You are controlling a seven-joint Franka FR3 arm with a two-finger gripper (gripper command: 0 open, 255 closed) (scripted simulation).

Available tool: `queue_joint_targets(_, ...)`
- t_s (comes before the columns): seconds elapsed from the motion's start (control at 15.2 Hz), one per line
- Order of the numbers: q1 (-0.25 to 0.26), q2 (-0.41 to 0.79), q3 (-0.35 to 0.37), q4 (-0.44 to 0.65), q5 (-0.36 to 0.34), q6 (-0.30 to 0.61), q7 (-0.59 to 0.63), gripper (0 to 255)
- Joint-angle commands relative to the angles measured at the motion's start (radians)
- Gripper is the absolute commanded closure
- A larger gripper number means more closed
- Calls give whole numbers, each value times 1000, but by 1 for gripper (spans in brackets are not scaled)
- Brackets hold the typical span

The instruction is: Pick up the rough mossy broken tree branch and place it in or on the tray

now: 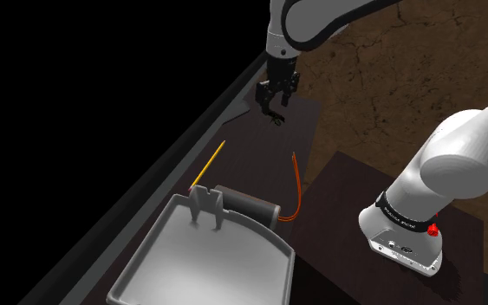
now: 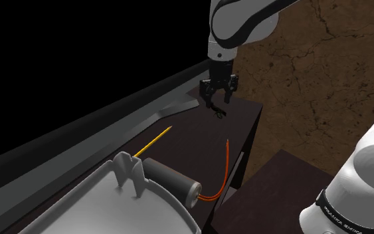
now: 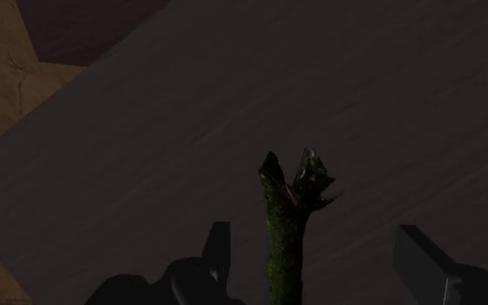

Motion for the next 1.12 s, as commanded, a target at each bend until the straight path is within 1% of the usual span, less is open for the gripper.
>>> queue_joint_targets(0.0,5,-5,-15,-1,29,-33,-26,0)
queue_joint_targets(0.46,5,36,-9,-58,29,64,-24,0)
queue_joint_targets(0.99,5,35,-9,-58,29,64,-24,0)
queue_joint_targets(1.06,5,35,-9,-58,29,64,-24,255)
